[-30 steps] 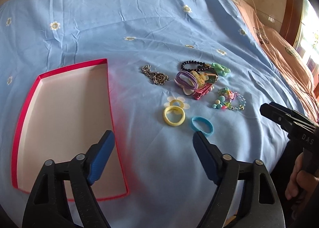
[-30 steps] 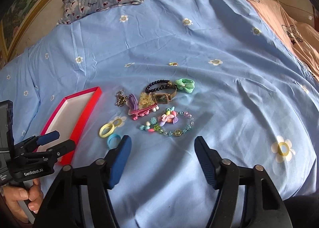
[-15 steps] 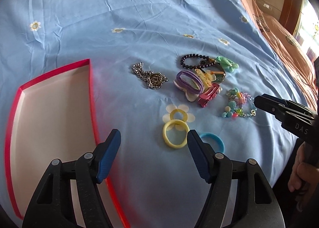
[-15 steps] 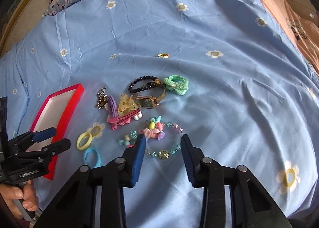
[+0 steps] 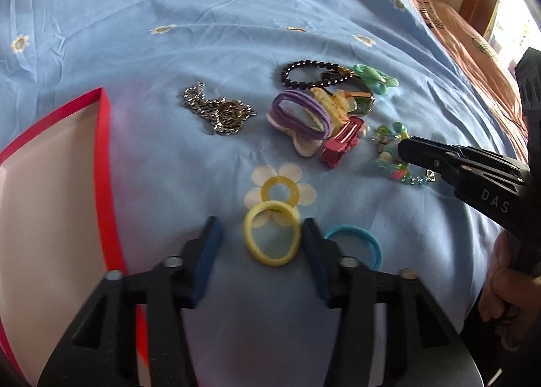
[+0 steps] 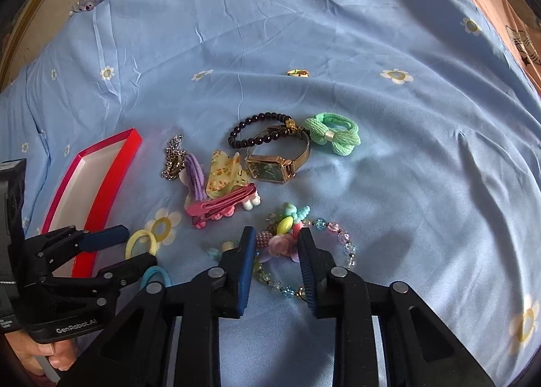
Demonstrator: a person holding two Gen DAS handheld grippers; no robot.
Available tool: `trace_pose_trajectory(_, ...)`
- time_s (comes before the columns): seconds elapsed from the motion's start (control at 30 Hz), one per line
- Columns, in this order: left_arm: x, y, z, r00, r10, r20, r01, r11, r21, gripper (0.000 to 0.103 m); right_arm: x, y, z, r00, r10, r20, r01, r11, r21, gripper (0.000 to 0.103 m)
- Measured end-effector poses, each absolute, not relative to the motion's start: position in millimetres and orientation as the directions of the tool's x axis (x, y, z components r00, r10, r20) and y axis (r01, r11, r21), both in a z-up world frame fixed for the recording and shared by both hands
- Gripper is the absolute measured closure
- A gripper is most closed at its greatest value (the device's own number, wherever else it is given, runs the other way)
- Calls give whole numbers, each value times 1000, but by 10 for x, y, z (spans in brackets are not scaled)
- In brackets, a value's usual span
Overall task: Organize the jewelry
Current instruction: 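Grasp the yellow hair tie with the left tool while the right tool grasps the pastel beaded bracelet, then carry both items into the red box and open both tools to release them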
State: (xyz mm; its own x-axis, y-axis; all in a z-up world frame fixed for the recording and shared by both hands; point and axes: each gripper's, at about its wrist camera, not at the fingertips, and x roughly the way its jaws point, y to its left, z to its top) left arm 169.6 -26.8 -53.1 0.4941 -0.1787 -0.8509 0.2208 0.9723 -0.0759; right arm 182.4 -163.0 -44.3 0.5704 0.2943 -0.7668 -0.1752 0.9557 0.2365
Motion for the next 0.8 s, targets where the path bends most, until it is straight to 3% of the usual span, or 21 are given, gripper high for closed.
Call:
trace_pose_trajectory(0.1,1708,-253,-518,484,-214,-848,232,966,-111,99,1815,-1665,-422,580,299,-758,-170,954,246,91)
trace_pose_trajectory(0.43,1521,-60,-229,546,-270,-793,215,960,-179,100,1653,-1628,-79,645,330,-689,-207,944,258,91)
trace_pose_trajectory(0.8,1217,328,39,618,-238,-750,147,971,-188,100,1508,-1237,268,659,401,-636,-308,916,258,91)
